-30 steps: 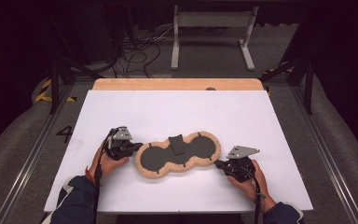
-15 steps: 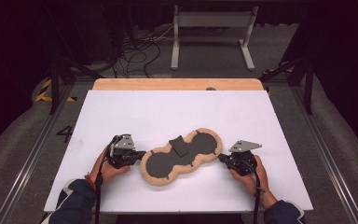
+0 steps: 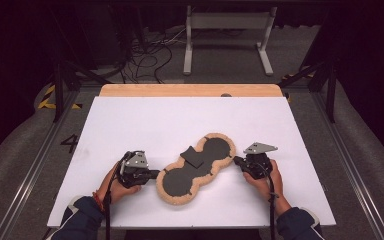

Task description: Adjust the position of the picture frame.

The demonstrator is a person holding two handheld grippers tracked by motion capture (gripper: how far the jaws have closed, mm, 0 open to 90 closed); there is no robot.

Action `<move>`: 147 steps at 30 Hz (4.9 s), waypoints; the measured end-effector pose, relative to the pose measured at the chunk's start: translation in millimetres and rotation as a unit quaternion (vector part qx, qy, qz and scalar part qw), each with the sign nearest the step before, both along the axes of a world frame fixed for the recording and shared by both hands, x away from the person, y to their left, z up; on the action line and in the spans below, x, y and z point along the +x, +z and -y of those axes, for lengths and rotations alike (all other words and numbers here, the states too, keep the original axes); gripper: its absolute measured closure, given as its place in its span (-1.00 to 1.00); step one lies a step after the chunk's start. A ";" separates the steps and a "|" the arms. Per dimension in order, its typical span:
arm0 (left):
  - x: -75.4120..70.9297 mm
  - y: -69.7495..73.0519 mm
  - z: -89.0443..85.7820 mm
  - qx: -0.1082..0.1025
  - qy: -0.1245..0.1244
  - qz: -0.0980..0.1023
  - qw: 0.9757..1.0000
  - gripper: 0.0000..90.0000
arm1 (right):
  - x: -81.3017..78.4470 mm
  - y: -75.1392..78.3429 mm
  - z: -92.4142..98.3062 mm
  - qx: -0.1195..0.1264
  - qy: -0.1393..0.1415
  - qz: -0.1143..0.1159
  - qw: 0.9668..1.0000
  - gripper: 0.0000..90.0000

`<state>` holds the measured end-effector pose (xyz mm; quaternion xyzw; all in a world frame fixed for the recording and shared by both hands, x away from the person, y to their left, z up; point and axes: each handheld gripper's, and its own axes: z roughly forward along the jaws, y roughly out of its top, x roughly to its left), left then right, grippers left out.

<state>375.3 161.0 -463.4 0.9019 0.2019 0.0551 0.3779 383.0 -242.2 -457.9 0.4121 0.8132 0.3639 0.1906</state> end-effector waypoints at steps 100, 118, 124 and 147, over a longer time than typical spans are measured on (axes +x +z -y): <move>-17.3 26.7 11.0 -0.041 0.016 0.033 0.999 0.93 | -44.4 21.9 -14.4 0.003 0.119 -0.019 0.993 1.00; 86.3 42.3 19.5 -0.051 0.116 0.041 0.991 0.95 | -113.7 12.4 -26.9 0.004 0.195 -0.030 0.980 1.00; 114.0 37.6 29.9 -0.046 0.143 0.026 0.988 0.93 | -122.1 6.7 -43.4 -0.001 0.224 -0.036 0.974 1.00; 154.6 15.3 72.1 0.013 0.135 -0.026 0.990 0.99 | -125.4 1.5 -52.7 -0.012 0.213 -0.039 0.976 1.00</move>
